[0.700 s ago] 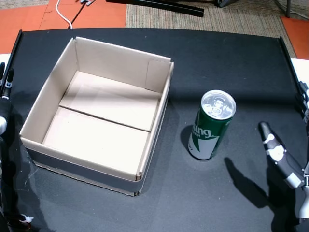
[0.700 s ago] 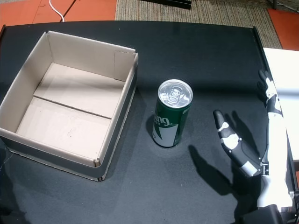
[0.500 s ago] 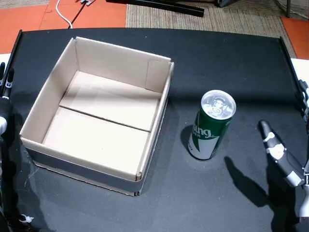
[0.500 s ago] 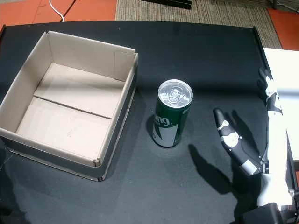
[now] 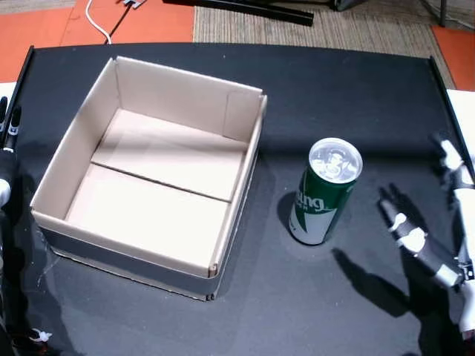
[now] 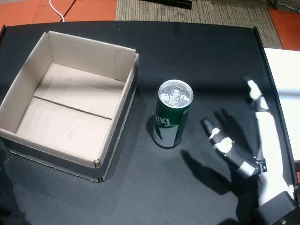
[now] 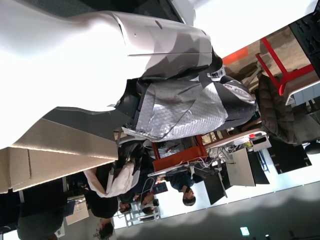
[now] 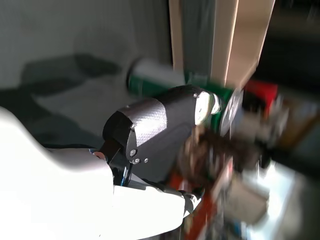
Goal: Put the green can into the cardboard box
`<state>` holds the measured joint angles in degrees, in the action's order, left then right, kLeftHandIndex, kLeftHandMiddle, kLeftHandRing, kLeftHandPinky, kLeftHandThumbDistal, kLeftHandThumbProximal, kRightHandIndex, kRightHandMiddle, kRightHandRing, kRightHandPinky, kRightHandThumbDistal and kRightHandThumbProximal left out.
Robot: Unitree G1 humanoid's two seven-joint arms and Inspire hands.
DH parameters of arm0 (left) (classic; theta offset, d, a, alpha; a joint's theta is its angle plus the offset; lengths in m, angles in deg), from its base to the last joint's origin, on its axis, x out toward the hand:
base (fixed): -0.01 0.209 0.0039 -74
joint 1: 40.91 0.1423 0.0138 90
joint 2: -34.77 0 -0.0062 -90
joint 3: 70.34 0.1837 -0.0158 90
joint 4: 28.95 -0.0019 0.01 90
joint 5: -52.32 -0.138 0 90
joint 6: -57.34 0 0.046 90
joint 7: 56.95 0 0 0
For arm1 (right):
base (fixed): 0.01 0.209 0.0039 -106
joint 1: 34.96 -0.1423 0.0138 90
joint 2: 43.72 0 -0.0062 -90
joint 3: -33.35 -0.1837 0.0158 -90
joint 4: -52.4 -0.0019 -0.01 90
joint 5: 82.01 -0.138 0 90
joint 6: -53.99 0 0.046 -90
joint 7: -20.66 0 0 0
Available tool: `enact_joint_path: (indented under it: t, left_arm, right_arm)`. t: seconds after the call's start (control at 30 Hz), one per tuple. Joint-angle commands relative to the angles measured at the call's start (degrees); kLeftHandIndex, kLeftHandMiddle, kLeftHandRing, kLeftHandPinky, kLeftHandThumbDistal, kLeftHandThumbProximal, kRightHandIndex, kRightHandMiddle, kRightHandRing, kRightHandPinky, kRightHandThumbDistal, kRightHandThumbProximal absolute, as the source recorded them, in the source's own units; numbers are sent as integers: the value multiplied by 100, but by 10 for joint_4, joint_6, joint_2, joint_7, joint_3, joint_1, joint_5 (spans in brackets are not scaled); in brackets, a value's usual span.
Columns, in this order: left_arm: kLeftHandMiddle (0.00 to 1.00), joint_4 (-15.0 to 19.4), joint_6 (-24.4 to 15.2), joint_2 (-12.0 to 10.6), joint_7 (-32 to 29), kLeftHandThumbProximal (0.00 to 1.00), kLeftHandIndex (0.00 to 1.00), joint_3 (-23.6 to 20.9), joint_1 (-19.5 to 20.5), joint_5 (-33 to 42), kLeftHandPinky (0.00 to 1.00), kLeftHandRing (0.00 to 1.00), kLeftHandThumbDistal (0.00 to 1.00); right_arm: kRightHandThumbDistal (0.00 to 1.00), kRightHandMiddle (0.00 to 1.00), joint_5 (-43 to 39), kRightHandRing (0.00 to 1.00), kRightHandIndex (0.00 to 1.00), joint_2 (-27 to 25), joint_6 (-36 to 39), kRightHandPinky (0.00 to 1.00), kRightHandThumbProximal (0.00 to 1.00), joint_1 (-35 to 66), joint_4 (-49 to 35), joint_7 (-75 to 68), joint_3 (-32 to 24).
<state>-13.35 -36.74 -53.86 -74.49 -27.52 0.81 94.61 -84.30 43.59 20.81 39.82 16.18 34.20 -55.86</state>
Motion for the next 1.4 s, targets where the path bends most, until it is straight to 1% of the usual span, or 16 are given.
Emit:
enact_joint_path:
  t: [0.0, 0.1, 0.13, 0.2, 0.3, 0.4, 0.47, 0.67, 0.7, 0.8, 0.9, 0.97, 1.03, 1.13, 1.23, 1.37]
  left_arm:
    - [39, -5, 0, 6, 3, 92, 34, 0, -1, -6, 74, 50, 0]
    - [39, -5, -1, 6, 4, 92, 32, 0, -1, -7, 77, 51, 0]
    - [40, -5, -2, 6, 2, 92, 33, 0, 0, -7, 78, 52, 0]
    - [41, -4, -3, 5, -3, 91, 34, 0, 1, -6, 77, 52, 0]
    - [41, -4, -4, 6, 2, 92, 34, 0, 1, -7, 75, 51, 0]
    - [41, -4, -6, 7, 5, 94, 35, 2, 1, -10, 75, 51, 0]
    - [40, -4, -5, 7, 9, 93, 34, 1, 0, -9, 74, 50, 0]
    - [39, -4, -5, 9, 12, 93, 35, 0, 1, -8, 76, 52, 0]
    - [38, -4, -5, 9, 11, 93, 34, 0, 1, -7, 74, 51, 0]
    - [38, -4, -5, 10, 5, 95, 33, 0, 2, -8, 75, 51, 0]
    - [37, -5, -8, 9, 3, 94, 33, -1, 3, -8, 74, 51, 0]
    - [38, -5, -6, 9, -5, 95, 34, -2, 4, -6, 75, 52, 0]
    - [35, -5, -5, 9, -1, 93, 32, -4, 4, -4, 73, 49, 0]
    - [36, -5, -6, 8, 10, 92, 32, -6, 2, -4, 75, 50, 0]
    - [36, -5, -7, 7, 14, 92, 32, -5, 1, -6, 76, 50, 0]
    - [38, -5, -10, 7, 15, 94, 34, -2, 1, -9, 77, 51, 0]
  right_arm:
    - [100, 100, -29, 100, 100, -8, -21, 100, 44, -19, -22, 59, 0]
    - [100, 100, -79, 100, 100, -5, -72, 100, 42, -36, -47, 144, -8]
    - [100, 100, -95, 100, 100, -4, -92, 100, 44, -40, -55, 170, -11]
    - [100, 100, -114, 100, 100, -7, -125, 100, 47, -43, -71, 209, -14]
    - [100, 100, -132, 100, 100, -12, -166, 100, 47, -48, -90, 260, -22]
    - [100, 100, -131, 100, 100, -11, -188, 100, 55, -56, -95, 274, -32]
    - [100, 100, -125, 100, 100, -7, -190, 100, 59, -70, -77, 270, -40]
    - [100, 100, -108, 100, 100, 4, -158, 100, 58, -126, 6, 268, -57]
    - [100, 100, -105, 100, 100, 6, -156, 100, 59, -136, 19, 268, -58]
    - [100, 100, -93, 100, 100, 9, -161, 100, 58, -161, 51, 262, -61]
    - [100, 100, -75, 100, 100, 14, -161, 100, 56, -186, 80, 252, -58]
    - [100, 100, -59, 100, 100, 17, -160, 100, 56, -203, 100, 242, -55]
    - [100, 100, -43, 100, 100, 20, -161, 100, 56, -220, 118, 235, -51]
    - [100, 100, -11, 100, 100, 21, -153, 100, 62, -240, 135, 218, -38]
    - [100, 100, 14, 100, 100, 23, -139, 100, 62, -246, 137, 205, -26]
    - [100, 100, 27, 100, 100, 26, -136, 100, 62, -239, 130, 203, -17]
